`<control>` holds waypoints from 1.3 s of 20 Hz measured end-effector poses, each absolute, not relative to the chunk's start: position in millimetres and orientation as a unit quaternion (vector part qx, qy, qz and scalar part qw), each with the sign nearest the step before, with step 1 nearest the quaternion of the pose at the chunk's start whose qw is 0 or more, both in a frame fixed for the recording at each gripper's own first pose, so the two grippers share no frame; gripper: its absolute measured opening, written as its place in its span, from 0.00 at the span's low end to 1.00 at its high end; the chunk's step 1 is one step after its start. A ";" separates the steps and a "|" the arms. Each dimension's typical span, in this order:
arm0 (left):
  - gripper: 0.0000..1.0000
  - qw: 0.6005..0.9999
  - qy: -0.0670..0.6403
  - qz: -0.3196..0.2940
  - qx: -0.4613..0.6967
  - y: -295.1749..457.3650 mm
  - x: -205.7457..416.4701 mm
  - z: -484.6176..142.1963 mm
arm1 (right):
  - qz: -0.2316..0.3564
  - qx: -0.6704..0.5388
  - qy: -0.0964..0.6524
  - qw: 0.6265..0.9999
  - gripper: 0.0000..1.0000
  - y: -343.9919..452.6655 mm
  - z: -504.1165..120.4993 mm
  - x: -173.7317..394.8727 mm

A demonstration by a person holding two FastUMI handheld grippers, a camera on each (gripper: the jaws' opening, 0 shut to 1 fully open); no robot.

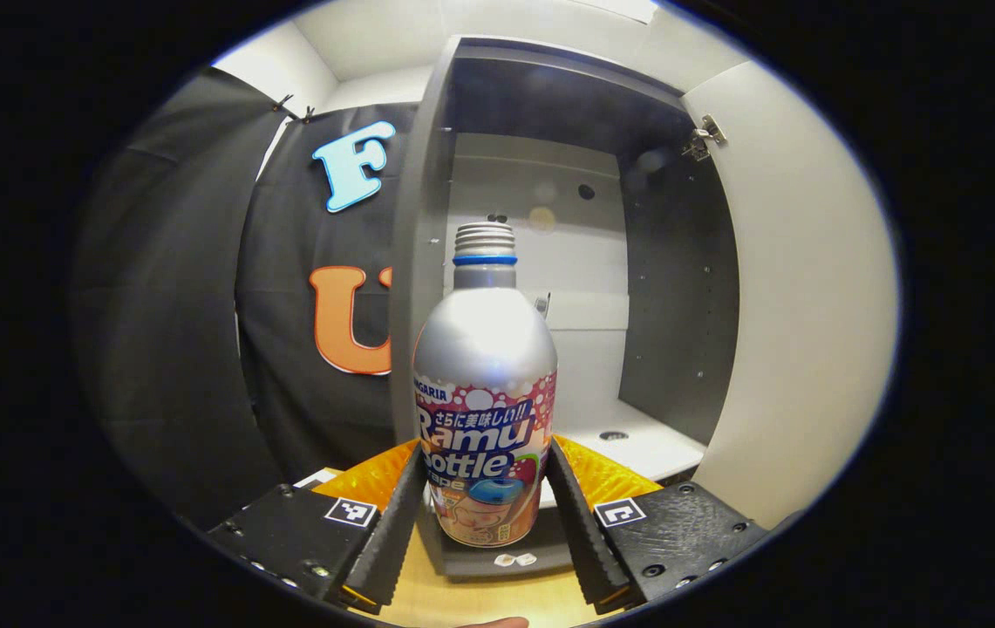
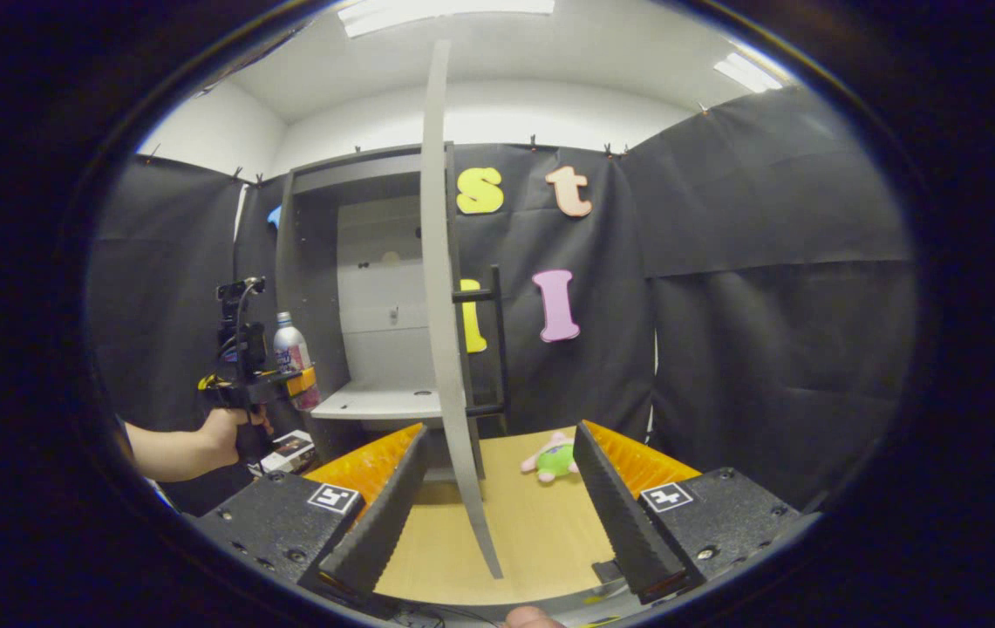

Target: Open the cabinet door with the right hand, grasp the bottle in the cabinet with the left hand and place it on the coaster, then close the cabinet door with the right hand.

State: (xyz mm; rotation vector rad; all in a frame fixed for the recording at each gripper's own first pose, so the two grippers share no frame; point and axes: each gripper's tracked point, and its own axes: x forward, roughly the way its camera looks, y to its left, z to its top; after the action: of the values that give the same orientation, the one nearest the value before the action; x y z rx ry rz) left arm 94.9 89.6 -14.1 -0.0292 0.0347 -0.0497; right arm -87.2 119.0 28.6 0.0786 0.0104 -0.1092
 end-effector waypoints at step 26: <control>0.76 0.986 0.073 0.146 -0.039 179.5 -50.5 -296.8 | -0.002 -0.079 0.184 0.980 1.00 140.5 -190.2 -71.9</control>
State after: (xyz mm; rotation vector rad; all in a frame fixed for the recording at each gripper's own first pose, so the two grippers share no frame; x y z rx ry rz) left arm -50.5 179.5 -296.8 -0.0776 0.1476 0.2931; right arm -71.9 140.5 -190.2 -0.1601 0.3698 -0.0044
